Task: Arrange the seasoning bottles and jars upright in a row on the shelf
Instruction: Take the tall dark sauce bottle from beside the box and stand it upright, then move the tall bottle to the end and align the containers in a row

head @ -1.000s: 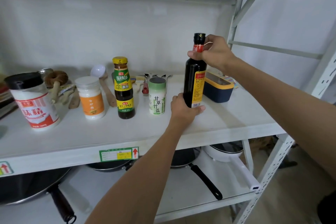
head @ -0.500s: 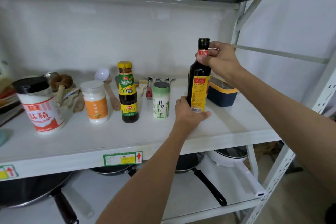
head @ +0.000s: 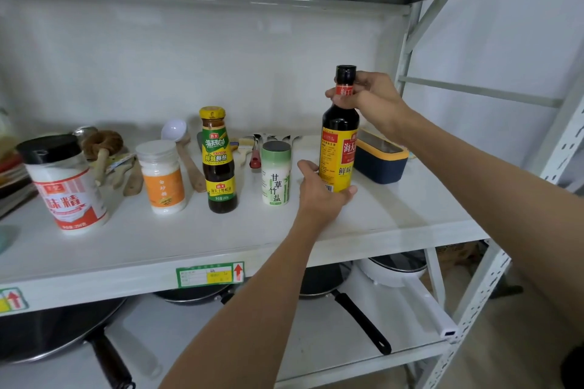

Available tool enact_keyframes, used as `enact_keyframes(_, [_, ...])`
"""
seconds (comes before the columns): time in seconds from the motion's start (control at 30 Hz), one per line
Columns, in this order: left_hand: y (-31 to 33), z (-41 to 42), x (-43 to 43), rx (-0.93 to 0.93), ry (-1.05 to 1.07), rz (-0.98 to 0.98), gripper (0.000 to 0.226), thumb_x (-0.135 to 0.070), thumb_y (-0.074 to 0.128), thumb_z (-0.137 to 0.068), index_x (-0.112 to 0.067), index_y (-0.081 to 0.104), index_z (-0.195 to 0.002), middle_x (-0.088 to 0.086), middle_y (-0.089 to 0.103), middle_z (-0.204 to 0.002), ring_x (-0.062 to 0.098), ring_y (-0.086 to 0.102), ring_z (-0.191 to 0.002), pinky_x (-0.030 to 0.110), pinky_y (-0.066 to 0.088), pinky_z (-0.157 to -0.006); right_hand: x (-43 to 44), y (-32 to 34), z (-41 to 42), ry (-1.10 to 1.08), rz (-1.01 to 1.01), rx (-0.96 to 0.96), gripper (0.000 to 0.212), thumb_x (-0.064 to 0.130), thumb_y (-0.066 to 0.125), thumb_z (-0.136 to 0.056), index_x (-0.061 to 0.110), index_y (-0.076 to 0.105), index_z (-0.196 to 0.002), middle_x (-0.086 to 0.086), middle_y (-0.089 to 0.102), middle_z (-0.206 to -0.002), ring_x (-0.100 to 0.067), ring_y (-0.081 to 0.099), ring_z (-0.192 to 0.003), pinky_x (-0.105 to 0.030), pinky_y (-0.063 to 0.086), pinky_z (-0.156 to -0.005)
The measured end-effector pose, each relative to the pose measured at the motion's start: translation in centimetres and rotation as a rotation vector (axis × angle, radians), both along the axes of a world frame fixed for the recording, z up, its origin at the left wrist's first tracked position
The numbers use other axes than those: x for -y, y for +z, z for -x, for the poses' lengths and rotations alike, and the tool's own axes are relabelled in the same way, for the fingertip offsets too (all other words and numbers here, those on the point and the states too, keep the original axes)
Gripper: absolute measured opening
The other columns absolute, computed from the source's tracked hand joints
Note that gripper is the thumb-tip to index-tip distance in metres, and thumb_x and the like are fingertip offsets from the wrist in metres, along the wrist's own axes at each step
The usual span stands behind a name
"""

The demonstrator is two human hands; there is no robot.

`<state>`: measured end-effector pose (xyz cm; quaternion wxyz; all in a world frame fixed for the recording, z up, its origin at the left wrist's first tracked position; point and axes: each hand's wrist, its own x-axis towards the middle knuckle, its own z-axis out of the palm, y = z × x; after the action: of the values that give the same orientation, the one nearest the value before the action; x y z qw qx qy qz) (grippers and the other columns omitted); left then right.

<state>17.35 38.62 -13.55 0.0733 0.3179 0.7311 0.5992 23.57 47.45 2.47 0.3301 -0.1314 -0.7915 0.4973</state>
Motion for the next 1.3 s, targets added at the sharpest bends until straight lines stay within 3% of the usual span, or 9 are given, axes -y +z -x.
enact_keyframes(0.1, [0.2,-0.2,0.2,-0.01,-0.014,0.011,0.062,-0.024,0.079,-0.079,-0.022,0.027,-0.113,0.008,0.057,-0.12,0.024,0.059,-0.106,0.032,0.049,-0.085,-0.3,-0.3,-0.1,-0.016,-0.01,-0.003,0.037,0.005,0.07,-0.086,0.005,0.062,-0.123,-0.003,0.074,-0.108,-0.013,0.069,-0.104,-0.023,0.05,-0.089])
enact_keyframes(0.27, [0.1,-0.2,0.2,-0.074,-0.032,0.055,0.061,-0.024,0.073,-0.084,-0.017,0.034,-0.13,0.009,0.052,-0.125,0.024,0.052,-0.113,0.038,0.047,-0.095,-0.2,-0.5,0.1,-0.108,-0.102,-0.006,0.032,0.014,0.074,-0.085,0.008,0.063,-0.115,0.0,0.069,-0.1,-0.004,0.064,-0.088,-0.013,0.046,-0.07])
enact_keyframes(0.43, [0.1,-0.3,0.2,-0.048,-0.022,0.064,0.062,-0.025,0.07,-0.086,-0.017,0.039,-0.138,0.007,0.052,-0.131,0.025,0.047,-0.123,0.04,0.043,-0.102,-0.1,-0.8,0.0,-0.128,-0.14,-0.018,0.04,0.019,0.078,-0.082,0.007,0.062,-0.117,0.005,0.067,-0.098,-0.001,0.063,-0.087,-0.012,0.046,-0.071])
enact_keyframes(0.57, [0.5,-0.5,0.3,-0.003,-0.028,0.076,0.051,-0.018,0.068,-0.09,-0.01,0.042,-0.133,0.007,0.054,-0.131,0.017,0.052,-0.111,0.023,0.04,-0.088,0.0,-0.9,-0.6,-0.115,-0.166,-0.014,0.046,0.023,0.077,-0.083,0.006,0.06,-0.123,0.003,0.068,-0.103,-0.006,0.064,-0.093,-0.022,0.051,-0.088])
enact_keyframes(0.77, [1.1,-1.1,1.0,0.028,-0.038,0.069,0.052,-0.02,0.068,-0.09,-0.009,0.043,-0.134,0.007,0.057,-0.13,0.024,0.056,-0.115,0.027,0.044,-0.091,0.8,-5.2,-2.4,-0.138,-0.001,-0.015,0.055,0.036,0.057,-0.097,0.008,0.044,-0.143,-0.006,0.058,-0.135,-0.018,0.056,-0.12,-0.029,0.042,-0.098])
enact_keyframes(0.9, [1.8,-2.1,1.7,0.072,-0.05,0.089,0.054,-0.021,0.069,-0.088,-0.009,0.041,-0.133,0.012,0.058,-0.128,0.029,0.059,-0.115,0.041,0.049,-0.098,-0.7,-10.2,-4.7,-0.244,0.061,0.086,0.026,0.023,0.048,-0.101,0.002,0.064,-0.101,-0.018,0.065,-0.103,-0.033,0.061,-0.103,-0.049,0.048,-0.098])
enact_keyframes(1.07, [3.2,-2.9,3.6,-0.009,-0.004,0.138,0.073,-0.02,0.064,-0.092,-0.004,0.022,-0.149,0.013,0.036,-0.151,0.028,0.038,-0.137,0.037,0.033,-0.11,-0.5,-11.9,-5.9,-0.229,0.105,0.187,0.038,-0.001,0.055,-0.093,-0.006,0.055,-0.131,-0.019,0.062,-0.127,-0.031,0.058,-0.119,-0.04,0.045,-0.105])
enact_keyframes(1.23, [4.7,-3.8,10.8,-0.164,0.086,-0.186,0.032,-0.008,0.06,-0.093,-0.011,0.053,-0.124,-0.001,0.06,-0.117,0.005,0.059,-0.098,0.015,0.048,-0.08,1.9,-12.7,-4.6,-0.188,0.071,0.242,0.051,-0.006,0.064,-0.086,-0.003,0.049,-0.134,-0.01,0.061,-0.121,-0.024,0.058,-0.111,-0.033,0.047,-0.095])
enact_keyframes(1.3, [5.3,-3.0,14.3,-0.26,0.214,-0.286,0.027,-0.005,0.062,-0.09,-0.014,0.055,-0.114,-0.008,0.06,-0.105,0.002,0.058,-0.095,0.015,0.049,-0.079,2.7,-13.2,-4.0,-0.158,0.023,0.251,0.05,-0.001,0.07,-0.082,0.004,0.055,-0.129,-0.006,0.065,-0.116,-0.022,0.062,-0.105,-0.034,0.051,-0.09])
